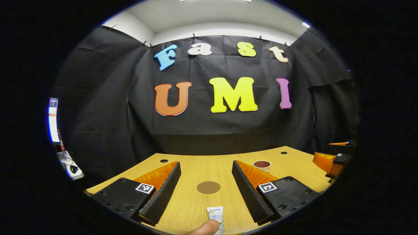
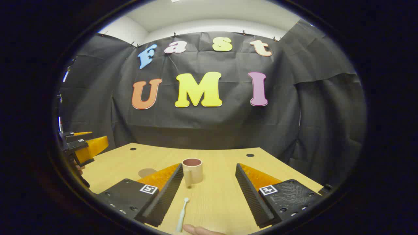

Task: Put the toothbrush and toothpaste on the desktop into the cup, then pick up the cup and place it on the coaster on the desktop.

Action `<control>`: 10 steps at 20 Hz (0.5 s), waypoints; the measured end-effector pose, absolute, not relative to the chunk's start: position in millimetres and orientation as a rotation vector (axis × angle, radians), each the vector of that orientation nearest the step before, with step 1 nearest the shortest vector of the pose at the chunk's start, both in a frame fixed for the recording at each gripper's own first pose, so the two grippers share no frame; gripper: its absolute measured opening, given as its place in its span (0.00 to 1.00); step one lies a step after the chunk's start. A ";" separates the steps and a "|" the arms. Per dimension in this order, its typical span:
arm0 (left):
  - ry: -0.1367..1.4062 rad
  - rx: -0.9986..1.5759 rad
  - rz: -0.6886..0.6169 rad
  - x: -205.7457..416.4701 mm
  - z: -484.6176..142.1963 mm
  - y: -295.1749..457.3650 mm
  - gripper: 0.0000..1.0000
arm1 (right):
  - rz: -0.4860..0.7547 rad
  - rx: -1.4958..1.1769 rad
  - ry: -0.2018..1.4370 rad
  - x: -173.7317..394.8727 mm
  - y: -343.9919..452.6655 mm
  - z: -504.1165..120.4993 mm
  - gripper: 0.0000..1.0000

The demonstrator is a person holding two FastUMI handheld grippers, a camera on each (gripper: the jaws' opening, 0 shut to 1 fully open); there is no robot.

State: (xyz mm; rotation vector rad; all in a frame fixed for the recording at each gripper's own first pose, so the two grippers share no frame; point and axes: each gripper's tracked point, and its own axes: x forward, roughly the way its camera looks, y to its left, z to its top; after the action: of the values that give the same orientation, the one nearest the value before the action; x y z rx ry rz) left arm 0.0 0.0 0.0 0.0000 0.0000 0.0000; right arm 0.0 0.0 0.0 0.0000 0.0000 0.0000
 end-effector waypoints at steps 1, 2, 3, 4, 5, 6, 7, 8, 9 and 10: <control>0.007 -0.002 0.001 -1.8 -1.4 -0.1 0.99 | 0.011 -0.001 0.007 -1.9 2.2 -2.9 0.96; 0.011 -0.005 0.004 -3.9 -3.8 0.5 1.00 | 0.022 -0.002 0.010 -5.1 4.9 -5.0 0.96; 0.010 -0.008 0.006 -6.0 -5.5 0.7 1.00 | 0.025 -0.008 0.012 -7.8 6.5 -6.7 0.96; 0.015 -0.011 0.007 -6.0 -8.5 0.1 1.00 | 0.024 -0.018 0.004 -9.8 5.7 -7.6 0.96; 0.026 -0.017 0.001 -7.0 -12.8 -1.1 1.00 | 0.010 -0.033 -0.014 -11.7 4.5 -6.8 0.96; 0.033 -0.023 -0.003 -9.0 -18.5 -2.2 1.00 | -0.003 -0.047 -0.035 -12.6 2.9 -8.4 0.95; 0.038 -0.018 0.003 -7.0 -24.1 0.2 1.00 | -0.016 -0.065 -0.063 -14.8 3.4 -8.1 0.97; 0.043 -0.008 0.014 -9.5 -26.8 3.5 1.00 | -0.026 -0.088 -0.072 -13.6 5.0 -14.0 0.95; 0.048 0.001 0.024 -12.0 -30.2 7.2 1.00 | -0.012 -0.104 -0.048 -11.6 10.8 -25.0 0.95; 0.053 0.005 0.031 -14.3 -33.6 10.2 1.00 | 0.009 -0.097 -0.019 -7.6 18.3 -37.7 0.96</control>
State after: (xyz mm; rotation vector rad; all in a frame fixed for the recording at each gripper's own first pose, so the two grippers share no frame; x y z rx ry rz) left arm -14.3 10.2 -33.6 0.0052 0.0529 0.0311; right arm -7.6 18.3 -37.7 -0.0971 -0.0186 0.0089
